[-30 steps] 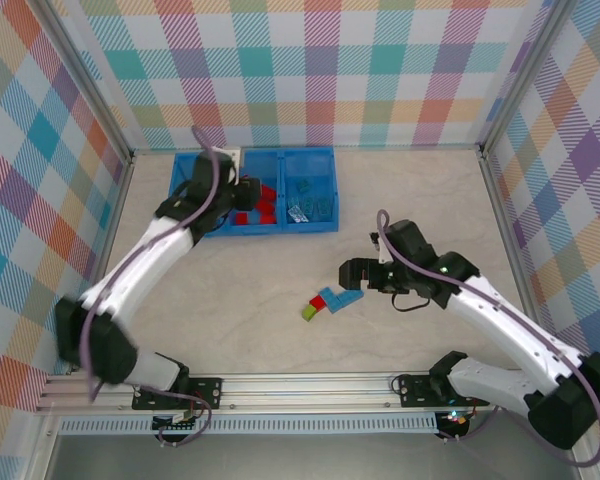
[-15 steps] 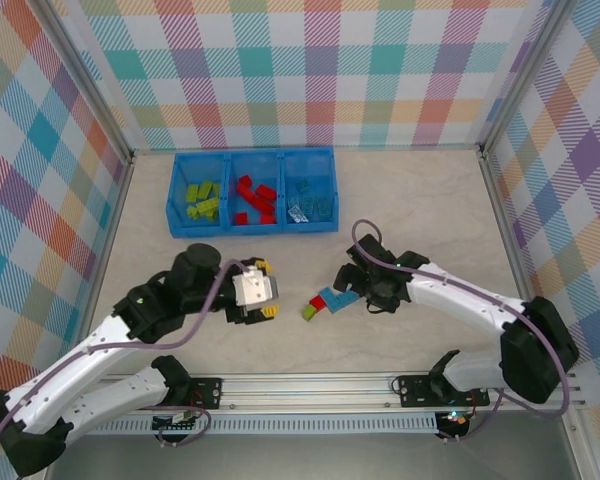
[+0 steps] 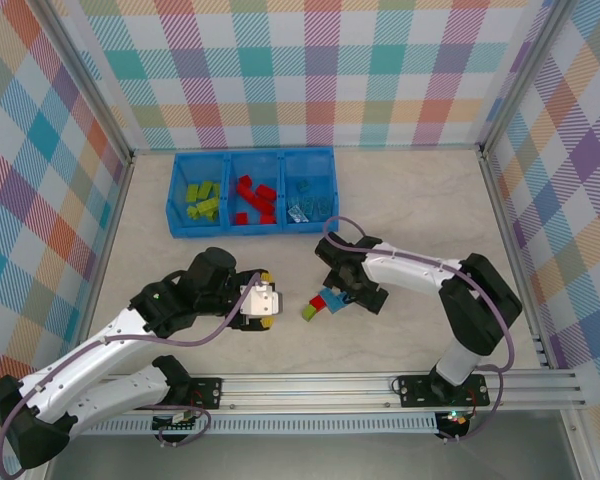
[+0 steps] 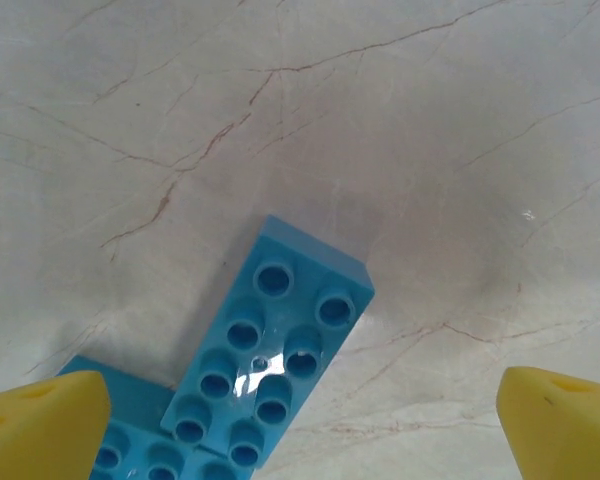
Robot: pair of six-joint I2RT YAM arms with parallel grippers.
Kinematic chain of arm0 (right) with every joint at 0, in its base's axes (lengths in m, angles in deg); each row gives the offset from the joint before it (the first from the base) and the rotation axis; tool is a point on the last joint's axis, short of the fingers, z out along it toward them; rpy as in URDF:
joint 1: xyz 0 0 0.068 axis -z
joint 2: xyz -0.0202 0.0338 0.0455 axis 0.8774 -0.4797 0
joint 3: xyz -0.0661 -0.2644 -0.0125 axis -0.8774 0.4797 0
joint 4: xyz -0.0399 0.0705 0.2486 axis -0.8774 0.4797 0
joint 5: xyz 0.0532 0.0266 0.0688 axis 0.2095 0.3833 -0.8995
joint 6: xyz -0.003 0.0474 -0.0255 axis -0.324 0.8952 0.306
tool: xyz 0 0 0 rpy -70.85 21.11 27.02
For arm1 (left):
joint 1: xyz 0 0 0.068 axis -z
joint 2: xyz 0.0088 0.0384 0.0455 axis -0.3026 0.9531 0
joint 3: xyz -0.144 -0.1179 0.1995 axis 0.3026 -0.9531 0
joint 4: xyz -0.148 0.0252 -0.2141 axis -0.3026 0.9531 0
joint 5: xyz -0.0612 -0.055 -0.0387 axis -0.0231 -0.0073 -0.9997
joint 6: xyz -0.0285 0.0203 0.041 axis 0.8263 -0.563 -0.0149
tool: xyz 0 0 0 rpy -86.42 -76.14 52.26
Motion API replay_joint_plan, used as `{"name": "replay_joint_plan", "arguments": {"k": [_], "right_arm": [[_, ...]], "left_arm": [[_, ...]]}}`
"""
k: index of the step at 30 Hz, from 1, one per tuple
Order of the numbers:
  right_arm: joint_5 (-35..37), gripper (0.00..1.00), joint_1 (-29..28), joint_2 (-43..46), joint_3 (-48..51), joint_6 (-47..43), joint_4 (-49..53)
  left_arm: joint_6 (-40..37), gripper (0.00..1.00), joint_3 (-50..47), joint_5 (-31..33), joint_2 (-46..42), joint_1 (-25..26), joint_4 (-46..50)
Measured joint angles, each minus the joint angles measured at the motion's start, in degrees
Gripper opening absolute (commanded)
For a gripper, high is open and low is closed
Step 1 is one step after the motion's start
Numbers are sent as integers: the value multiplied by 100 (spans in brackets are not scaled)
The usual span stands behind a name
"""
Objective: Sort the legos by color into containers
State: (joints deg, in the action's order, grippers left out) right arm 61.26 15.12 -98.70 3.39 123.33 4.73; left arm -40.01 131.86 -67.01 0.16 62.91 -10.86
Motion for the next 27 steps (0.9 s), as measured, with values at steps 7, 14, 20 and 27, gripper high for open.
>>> {"name": "replay_joint_plan", "arguments": {"k": [7,14,20,27], "right_arm": [[-9,61,0,-186,219,278,-352],[35,36,0,0,612,435,-649],[304,19,0,568,809,195,-643],[645,15,0,1384,330,-1228,-1226]], "left_arm": [[-415,88,-166,-138,-271,0,105],[-997,92,-551,-195,-553,0,111],[-1604,100,-769,-243,-678,0,120],[-1971,100,-870,-234,-745,0,114]]}}
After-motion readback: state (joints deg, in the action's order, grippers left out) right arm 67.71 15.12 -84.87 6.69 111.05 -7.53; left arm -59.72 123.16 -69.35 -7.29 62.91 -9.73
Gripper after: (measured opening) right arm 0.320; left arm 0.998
